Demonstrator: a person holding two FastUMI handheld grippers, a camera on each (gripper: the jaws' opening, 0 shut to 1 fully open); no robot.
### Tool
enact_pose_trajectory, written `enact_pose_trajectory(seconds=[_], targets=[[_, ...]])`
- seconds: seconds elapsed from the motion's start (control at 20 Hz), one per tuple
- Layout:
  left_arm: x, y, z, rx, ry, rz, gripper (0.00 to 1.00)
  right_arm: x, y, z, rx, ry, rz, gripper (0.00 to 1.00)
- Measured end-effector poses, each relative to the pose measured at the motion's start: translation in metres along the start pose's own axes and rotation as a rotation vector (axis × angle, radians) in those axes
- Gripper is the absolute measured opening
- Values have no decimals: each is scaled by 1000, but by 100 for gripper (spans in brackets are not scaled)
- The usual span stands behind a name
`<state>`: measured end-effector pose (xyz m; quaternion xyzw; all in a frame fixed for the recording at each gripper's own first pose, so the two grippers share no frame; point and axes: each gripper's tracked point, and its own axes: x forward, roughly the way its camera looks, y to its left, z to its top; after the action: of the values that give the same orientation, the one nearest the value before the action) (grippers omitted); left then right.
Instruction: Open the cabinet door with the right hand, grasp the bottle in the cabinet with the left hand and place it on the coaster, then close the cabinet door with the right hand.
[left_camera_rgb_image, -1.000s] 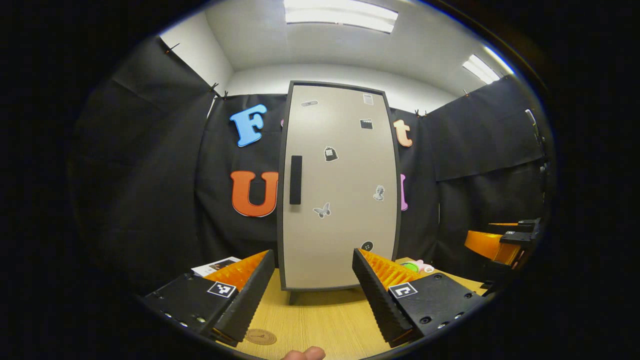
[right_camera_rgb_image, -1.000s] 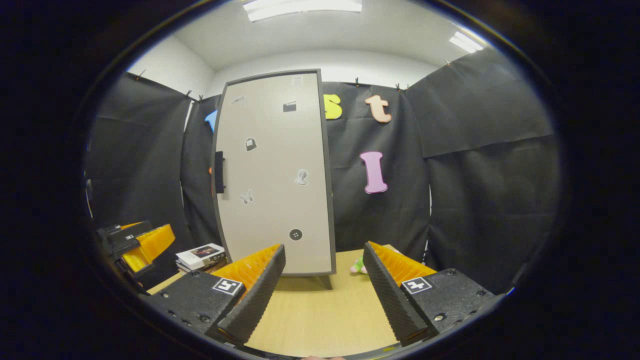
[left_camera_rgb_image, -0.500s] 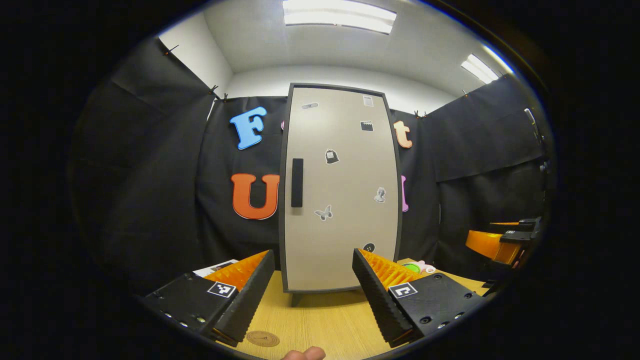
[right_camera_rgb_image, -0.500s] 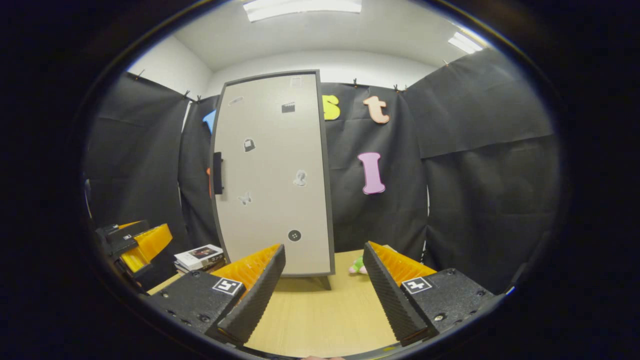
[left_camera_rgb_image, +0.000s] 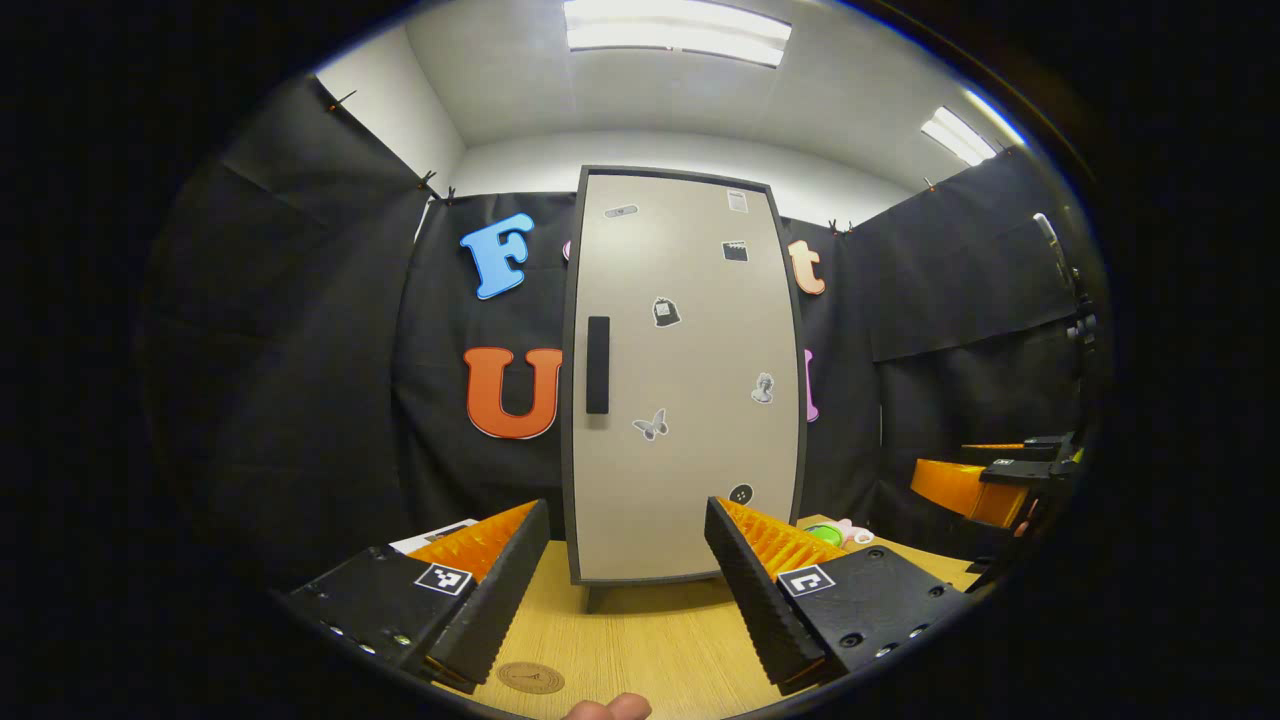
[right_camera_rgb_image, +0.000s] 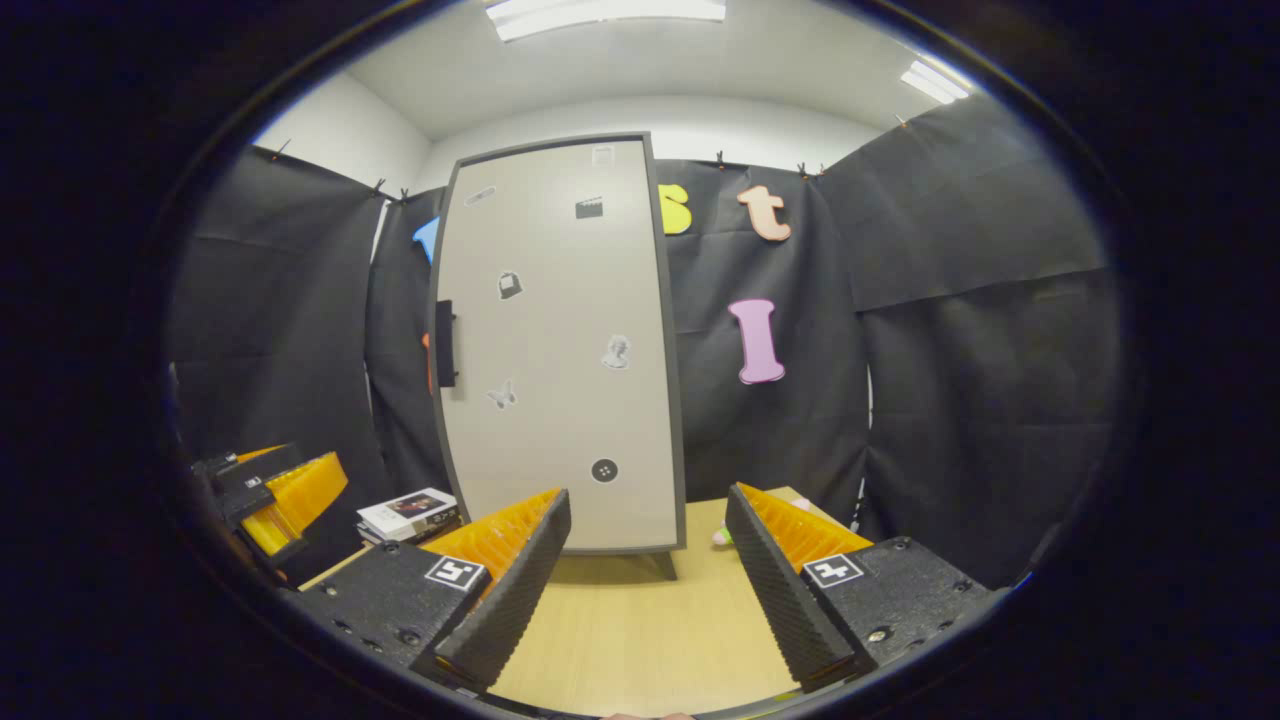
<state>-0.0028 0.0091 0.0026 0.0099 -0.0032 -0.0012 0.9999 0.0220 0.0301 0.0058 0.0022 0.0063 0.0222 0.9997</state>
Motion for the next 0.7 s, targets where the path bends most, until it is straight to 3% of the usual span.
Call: enact_pose_trajectory(seconds=[0.4, 0.7], targets=[[-15, 16, -4, 17, 7, 22, 95, 87, 96, 33, 36, 11, 241, 100], [-22, 28, -9, 53, 11, 33, 95, 163, 165, 57, 53, 25, 333, 100]])
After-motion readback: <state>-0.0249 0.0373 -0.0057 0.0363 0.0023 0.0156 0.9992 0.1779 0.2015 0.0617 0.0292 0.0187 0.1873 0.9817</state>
